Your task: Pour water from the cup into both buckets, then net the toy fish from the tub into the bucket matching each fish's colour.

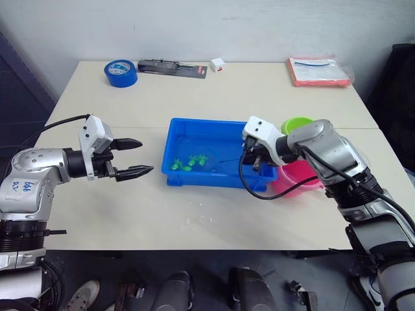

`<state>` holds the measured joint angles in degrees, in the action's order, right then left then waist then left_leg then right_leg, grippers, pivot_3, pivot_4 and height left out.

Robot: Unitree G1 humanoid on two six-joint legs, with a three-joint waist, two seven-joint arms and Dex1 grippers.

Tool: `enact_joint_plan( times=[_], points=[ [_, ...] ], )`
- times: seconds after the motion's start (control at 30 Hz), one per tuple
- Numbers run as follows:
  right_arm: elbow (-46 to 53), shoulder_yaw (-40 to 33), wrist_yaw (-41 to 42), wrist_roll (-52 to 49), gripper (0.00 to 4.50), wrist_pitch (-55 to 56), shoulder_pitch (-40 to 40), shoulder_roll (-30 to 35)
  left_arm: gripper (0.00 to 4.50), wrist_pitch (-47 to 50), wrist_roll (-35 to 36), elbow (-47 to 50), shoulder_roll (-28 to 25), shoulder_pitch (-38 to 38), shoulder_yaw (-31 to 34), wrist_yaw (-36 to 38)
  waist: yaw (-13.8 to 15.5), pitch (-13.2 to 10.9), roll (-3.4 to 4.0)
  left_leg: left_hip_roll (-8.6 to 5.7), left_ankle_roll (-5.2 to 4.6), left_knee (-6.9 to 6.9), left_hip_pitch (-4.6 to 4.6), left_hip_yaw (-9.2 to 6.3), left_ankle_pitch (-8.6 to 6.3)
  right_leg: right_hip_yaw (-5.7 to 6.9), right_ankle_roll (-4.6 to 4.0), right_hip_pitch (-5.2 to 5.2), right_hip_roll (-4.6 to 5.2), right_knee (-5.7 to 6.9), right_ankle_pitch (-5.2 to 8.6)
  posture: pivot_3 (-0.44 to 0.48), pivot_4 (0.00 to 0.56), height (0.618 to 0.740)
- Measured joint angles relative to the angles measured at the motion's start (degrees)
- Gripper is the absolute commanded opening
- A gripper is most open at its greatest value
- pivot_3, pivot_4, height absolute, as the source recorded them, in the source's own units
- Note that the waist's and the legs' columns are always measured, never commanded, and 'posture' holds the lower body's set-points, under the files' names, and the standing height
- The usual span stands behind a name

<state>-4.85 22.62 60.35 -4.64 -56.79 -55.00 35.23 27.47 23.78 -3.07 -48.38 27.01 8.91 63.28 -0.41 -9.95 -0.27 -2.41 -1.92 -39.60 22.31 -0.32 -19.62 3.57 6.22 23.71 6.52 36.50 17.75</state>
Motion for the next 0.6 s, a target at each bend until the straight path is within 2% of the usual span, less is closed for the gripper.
enact_joint_plan(
  times=[0.17,0.33,0.6],
  points=[
    [0.6,-4.0,-0.7,-3.3,0.80,-4.8,-1.2,0.3,4.50,0.0,0.0,-0.1,0.1,0.7,0.0,0.1,0.1,0.0,0.00,-0.01,0.00,0.00,0.00,-0.04,0.00,-0.01,0.00,-0.01,0.01,0.00,0.00,0.000,0.150,0.737],
    [4.6,-7.2,-1.2,-6.4,0.80,-8.1,-0.4,3.6,4.50,-0.3,0.0,-1.0,0.6,2.5,-0.7,0.6,0.2,0.0,0.00,-0.03,0.00,0.02,0.01,-0.04,0.00,-0.03,0.00,-0.01,0.02,-0.01,0.00,0.000,0.150,0.737],
    [14.6,-15.1,-2.8,-13.0,0.80,-12.8,7.6,8.3,4.50,-2.5,-0.2,-5.2,2.6,7.3,-3.6,2.5,0.3,0.0,0.00,-0.01,0.00,0.03,0.02,-0.05,0.00,-0.03,0.00,-0.01,0.02,-0.01,0.00,0.000,0.150,0.737]
  ],
)
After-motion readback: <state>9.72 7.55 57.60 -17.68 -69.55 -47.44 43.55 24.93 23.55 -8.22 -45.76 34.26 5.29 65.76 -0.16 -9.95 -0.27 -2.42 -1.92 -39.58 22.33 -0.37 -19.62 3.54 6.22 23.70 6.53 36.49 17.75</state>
